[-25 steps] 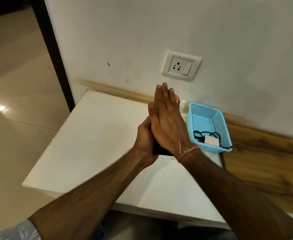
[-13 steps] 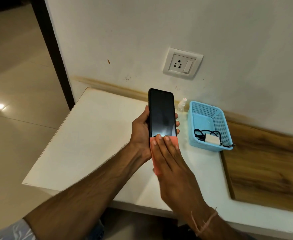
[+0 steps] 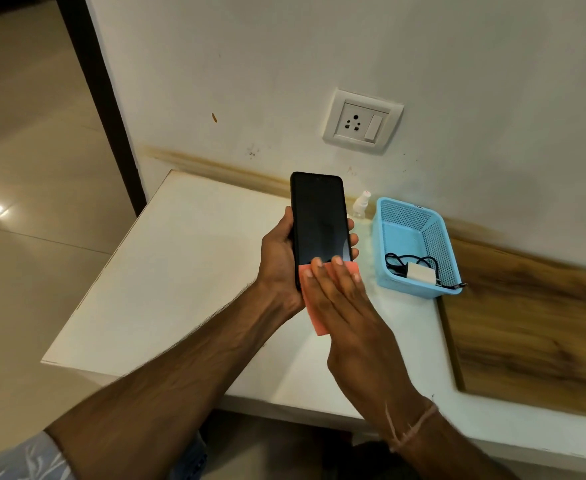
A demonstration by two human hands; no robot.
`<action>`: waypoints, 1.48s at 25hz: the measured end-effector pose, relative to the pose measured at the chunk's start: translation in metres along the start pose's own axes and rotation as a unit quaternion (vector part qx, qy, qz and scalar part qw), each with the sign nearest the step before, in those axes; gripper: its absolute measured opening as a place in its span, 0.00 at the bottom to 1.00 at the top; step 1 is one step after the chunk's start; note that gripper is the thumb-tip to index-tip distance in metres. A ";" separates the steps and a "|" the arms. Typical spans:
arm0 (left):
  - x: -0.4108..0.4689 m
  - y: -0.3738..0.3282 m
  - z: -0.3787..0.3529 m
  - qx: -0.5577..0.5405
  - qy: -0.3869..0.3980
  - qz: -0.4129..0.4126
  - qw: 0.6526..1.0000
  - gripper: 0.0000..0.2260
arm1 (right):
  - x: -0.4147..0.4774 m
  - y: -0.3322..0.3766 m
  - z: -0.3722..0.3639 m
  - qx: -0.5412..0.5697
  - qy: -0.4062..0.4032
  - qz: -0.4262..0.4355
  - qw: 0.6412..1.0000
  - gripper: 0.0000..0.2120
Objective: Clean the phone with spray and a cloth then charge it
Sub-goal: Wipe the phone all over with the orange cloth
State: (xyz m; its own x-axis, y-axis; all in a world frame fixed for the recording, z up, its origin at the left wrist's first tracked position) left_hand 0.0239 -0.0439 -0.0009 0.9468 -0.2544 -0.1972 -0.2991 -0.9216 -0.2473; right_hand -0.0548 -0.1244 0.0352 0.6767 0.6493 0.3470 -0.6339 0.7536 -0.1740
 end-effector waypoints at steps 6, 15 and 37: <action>-0.001 0.001 -0.001 0.022 -0.009 -0.016 1.000 0.34 | -0.006 -0.015 0.014 0.202 -0.052 -0.227 0.951 0.26; -0.003 -0.003 -0.007 0.009 0.031 0.006 0.999 0.36 | 0.009 -0.019 0.022 0.473 -0.157 -0.417 0.760 0.04; -0.006 -0.022 0.013 0.172 -0.122 -0.103 0.972 0.18 | 0.078 -0.088 0.027 0.295 -0.184 -0.440 0.828 0.10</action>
State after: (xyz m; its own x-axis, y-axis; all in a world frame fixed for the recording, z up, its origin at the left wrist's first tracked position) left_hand 0.0239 -0.0182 -0.0062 0.9472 0.0410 -0.3179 -0.1674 -0.7825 -0.5997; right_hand 0.0439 -0.1432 0.1027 0.8824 -0.2818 0.3768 -0.1021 0.6669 0.7381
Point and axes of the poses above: each hand's wrist, its own x-axis towards the middle knuckle, its own z-axis out of the back of the hand, y = z × x, the point moved 6 cm from there along x, towards the middle knuckle, and after that the axes turned 9 degrees about -x, right-handed, at the moved point
